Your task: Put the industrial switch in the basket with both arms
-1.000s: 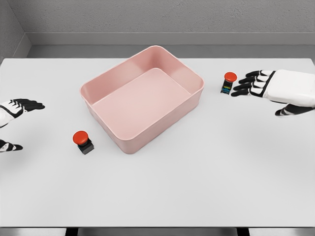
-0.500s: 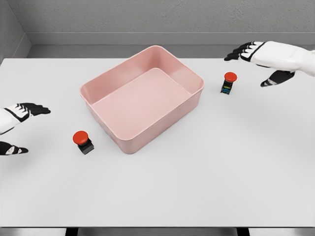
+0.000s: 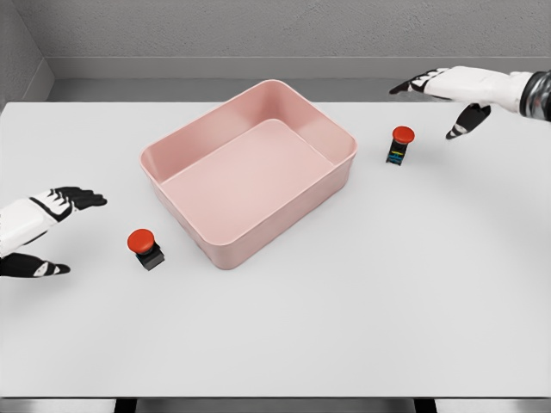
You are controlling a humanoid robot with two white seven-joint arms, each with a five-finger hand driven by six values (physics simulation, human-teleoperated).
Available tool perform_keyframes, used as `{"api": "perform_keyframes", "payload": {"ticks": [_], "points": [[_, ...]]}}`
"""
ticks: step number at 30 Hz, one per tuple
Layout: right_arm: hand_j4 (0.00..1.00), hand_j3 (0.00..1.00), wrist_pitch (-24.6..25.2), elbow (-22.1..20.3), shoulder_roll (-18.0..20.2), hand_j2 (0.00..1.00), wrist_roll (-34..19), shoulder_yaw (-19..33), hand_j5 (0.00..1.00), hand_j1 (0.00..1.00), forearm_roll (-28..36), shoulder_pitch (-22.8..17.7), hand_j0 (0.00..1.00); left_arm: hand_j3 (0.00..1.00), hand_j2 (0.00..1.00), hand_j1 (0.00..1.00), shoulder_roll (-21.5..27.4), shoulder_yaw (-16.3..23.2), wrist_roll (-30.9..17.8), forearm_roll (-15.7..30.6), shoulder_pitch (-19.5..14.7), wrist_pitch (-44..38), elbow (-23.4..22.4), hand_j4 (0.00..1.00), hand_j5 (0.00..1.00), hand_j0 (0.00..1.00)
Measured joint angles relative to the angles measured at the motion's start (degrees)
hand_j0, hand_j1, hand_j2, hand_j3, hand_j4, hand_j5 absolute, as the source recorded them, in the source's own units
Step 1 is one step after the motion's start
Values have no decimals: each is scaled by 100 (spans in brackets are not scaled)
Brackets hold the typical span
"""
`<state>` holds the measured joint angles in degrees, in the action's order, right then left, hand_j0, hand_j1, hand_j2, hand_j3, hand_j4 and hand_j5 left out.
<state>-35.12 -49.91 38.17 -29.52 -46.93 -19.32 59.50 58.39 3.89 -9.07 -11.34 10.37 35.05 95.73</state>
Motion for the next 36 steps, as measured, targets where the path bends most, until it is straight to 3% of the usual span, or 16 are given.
{"api": "perform_keyframes", "payload": {"ticks": [5, 8, 14, 21, 31, 33, 36], "points": [[100, 100, -2, 454, -296, 100, -44, 13, 100, 100, 7, 35, 100, 100, 100, 100, -175, 25, -43, -139, -53, 0, 47, 100, 100, 100], [100, 100, -2, 539, -402, 100, -52, -1, 100, 100, 6, 18, 100, 100, 100, 100, -268, 185, -49, -208, -430, -1, 67, 100, 100, 100], [100, 100, -1, 628, -552, 100, -56, -12, 100, 100, 1, -35, 100, 98, 98, 98, -335, 409, -53, -272, -448, 1, 81, 98, 98, 98], [100, 100, -2, 1255, -866, 100, -50, -23, 100, 100, -99, -18, 100, 97, 97, 97, -351, 479, -63, -281, -589, 0, 139, 97, 97, 97], [100, 100, -2, 1692, -1065, 100, -19, -17, 100, 100, -139, 35, 100, 95, 95, 95, -547, 654, -88, -424, -659, 0, 153, 95, 95, 95], [96, 96, -1, 1683, -1109, 96, -26, -13, 96, 96, -133, 35, 96, 95, 95, 95, -569, 720, -88, -438, -861, 0, 150, 95, 95, 95], [85, 85, -1, 1676, -1146, 85, -37, -13, 85, 85, -136, 26, 85, 95, 95, 95, -593, 871, -88, -458, -905, 0, 146, 95, 95, 95]]}}
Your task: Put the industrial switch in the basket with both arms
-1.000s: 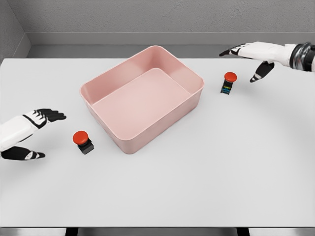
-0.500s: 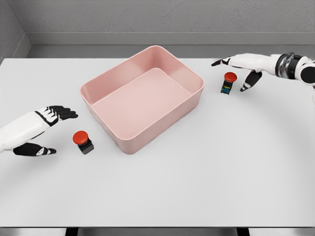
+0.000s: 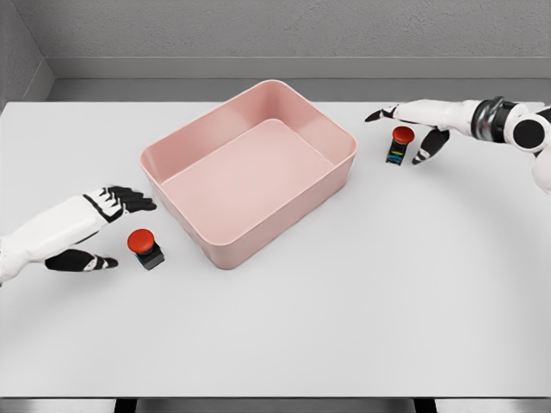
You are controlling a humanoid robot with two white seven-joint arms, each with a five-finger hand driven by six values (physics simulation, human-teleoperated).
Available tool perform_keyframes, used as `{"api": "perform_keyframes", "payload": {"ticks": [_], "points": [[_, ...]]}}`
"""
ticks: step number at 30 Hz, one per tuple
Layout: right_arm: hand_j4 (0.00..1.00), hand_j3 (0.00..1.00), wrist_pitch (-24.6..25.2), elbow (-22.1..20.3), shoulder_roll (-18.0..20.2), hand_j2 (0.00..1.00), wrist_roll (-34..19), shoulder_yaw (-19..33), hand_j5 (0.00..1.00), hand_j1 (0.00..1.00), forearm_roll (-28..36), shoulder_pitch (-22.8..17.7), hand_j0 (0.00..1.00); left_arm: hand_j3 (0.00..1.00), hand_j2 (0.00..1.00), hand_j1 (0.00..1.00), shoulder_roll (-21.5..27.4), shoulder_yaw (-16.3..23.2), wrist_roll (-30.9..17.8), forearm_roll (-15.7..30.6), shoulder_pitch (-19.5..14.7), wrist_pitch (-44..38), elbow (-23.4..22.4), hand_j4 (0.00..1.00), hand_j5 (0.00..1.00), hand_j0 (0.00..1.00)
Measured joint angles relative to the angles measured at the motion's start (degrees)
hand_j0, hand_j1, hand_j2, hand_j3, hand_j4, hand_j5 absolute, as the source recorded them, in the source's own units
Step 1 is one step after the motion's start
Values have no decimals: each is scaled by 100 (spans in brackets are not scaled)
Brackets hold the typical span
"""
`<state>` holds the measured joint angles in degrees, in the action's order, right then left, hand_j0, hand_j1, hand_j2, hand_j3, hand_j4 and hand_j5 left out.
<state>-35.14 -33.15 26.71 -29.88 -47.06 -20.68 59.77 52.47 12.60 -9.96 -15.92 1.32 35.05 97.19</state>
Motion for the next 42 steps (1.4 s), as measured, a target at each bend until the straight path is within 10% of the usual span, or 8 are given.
{"api": "perform_keyframes", "payload": {"ticks": [42], "points": [[56, 56, 3, 70, 26, 56, -8, -10, 56, 56, -88, 0, 56, 83, 83, 83, -314, 529, -1, -138, -299, 0, -258, 83, 83, 83]]}}
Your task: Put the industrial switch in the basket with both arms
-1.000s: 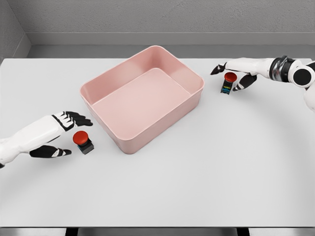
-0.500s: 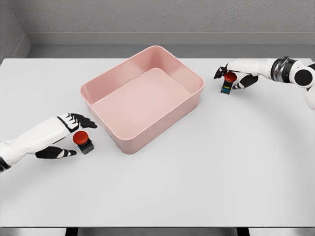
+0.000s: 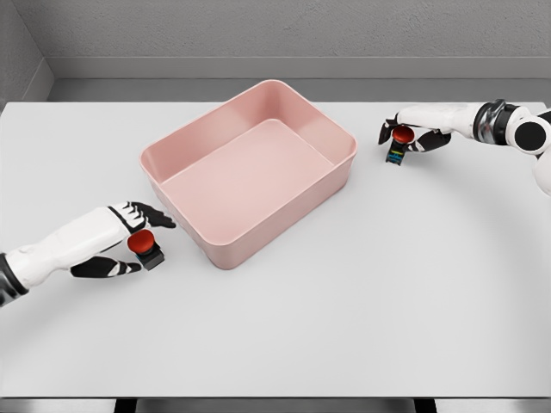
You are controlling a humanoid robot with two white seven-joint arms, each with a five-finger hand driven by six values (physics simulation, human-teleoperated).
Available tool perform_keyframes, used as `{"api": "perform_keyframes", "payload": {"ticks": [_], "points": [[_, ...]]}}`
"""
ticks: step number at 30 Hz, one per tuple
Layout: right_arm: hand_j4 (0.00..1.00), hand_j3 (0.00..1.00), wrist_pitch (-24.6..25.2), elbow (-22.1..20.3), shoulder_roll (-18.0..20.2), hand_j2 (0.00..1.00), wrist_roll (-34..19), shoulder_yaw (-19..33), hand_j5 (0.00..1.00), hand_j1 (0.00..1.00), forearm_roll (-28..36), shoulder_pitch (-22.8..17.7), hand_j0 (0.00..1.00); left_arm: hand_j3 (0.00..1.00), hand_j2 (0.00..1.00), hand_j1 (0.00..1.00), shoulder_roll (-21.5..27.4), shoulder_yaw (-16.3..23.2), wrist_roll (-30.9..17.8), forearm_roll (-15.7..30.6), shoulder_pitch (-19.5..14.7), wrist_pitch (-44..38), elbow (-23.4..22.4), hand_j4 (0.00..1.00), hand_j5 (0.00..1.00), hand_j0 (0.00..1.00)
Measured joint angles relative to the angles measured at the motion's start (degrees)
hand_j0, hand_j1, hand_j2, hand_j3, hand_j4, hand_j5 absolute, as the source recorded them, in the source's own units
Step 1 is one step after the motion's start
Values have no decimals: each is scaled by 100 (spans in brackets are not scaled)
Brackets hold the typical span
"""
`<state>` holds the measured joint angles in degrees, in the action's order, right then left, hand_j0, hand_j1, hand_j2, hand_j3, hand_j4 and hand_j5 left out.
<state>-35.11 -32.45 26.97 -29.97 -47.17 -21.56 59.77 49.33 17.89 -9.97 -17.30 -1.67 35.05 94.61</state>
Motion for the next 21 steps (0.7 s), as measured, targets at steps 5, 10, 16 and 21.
{"api": "perform_keyframes", "payload": {"ticks": [5, 10, 16, 21], "points": [[56, 56, -1, -9, 0, 56, -1, 3, 56, 56, -7, 0, 56, 79, 79, 79, -22, 10, 1, -12, 0, 0, -39, 79, 79, 79], [56, 56, -1, -176, 48, 56, -47, 38, 56, 56, -8, 0, 56, 76, 76, 76, -26, 12, 0, -15, -9, 0, -107, 76, 76, 76], [54, 54, -4, -294, 95, 54, -101, 56, 54, 54, -15, 9, 54, 76, 76, 76, -27, 8, 1, -16, 0, 0, -176, 76, 76, 76], [54, 54, -5, -532, 179, 54, -163, 68, 54, 54, -16, 26, 54, 70, 70, 70, -27, 12, -1, -28, 0, 0, -186, 70, 70, 70]]}}
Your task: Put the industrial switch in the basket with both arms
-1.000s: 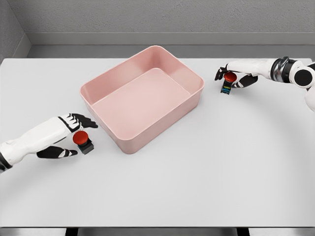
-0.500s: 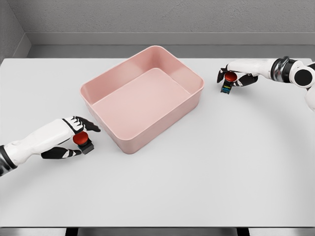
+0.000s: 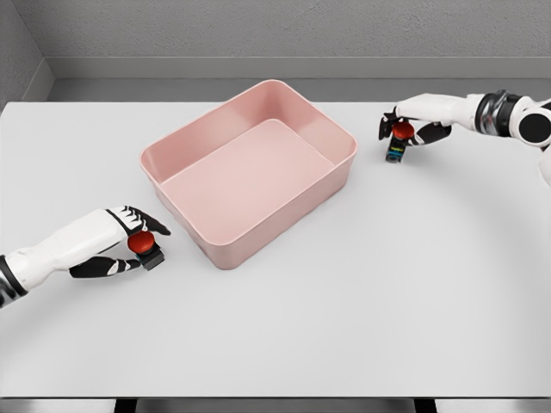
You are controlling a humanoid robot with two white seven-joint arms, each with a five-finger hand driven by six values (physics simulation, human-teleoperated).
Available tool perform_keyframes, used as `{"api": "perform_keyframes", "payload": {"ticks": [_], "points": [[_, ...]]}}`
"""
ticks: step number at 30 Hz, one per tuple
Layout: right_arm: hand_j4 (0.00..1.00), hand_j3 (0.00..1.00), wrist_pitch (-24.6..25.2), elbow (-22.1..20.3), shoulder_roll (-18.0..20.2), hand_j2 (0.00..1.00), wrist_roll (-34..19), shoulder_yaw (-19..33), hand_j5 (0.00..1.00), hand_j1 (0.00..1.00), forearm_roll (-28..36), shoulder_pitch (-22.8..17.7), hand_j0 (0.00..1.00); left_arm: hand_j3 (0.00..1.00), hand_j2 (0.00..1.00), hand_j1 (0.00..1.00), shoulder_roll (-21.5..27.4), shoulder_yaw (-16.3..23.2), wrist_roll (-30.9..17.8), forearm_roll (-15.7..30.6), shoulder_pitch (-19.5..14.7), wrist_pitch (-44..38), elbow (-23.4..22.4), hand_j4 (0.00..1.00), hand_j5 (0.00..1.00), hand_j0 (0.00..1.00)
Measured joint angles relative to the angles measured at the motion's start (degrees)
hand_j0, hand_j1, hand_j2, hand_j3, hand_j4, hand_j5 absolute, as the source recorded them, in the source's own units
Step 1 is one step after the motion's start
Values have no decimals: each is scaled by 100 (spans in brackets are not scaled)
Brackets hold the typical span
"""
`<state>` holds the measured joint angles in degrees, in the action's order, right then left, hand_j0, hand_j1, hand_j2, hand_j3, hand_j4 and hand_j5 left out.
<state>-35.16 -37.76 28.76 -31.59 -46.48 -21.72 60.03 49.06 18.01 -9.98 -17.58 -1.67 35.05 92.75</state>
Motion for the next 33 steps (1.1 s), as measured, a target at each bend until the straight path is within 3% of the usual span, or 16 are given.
{"api": "perform_keyframes", "payload": {"ticks": [5, 13, 21, 33], "points": [[54, 54, 1, -234, 195, 54, -19, 37, 54, 54, 7, 44, 54, 62, 62, 62, 0, -6, -3, -19, 0, 0, -2, 62, 62, 62], [54, 54, -1, -1149, 586, 54, -273, 301, 54, 54, 4, -18, 54, 50, 50, 50, 0, -10, -69, -11, 0, -3, 2, 50, 50, 50], [54, 54, -1, -1902, 812, 54, -338, 410, 54, 54, 3, 44, 54, 50, 50, 50, 17, -12, -107, 9, 0, 0, 48, 50, 50, 50], [54, 54, 242, -3225, 760, 54, -345, 356, 54, 54, -161, 35, 54, 50, 50, 50, 152, -58, -97, 79, -9, 2, 390, 50, 50, 50]]}}
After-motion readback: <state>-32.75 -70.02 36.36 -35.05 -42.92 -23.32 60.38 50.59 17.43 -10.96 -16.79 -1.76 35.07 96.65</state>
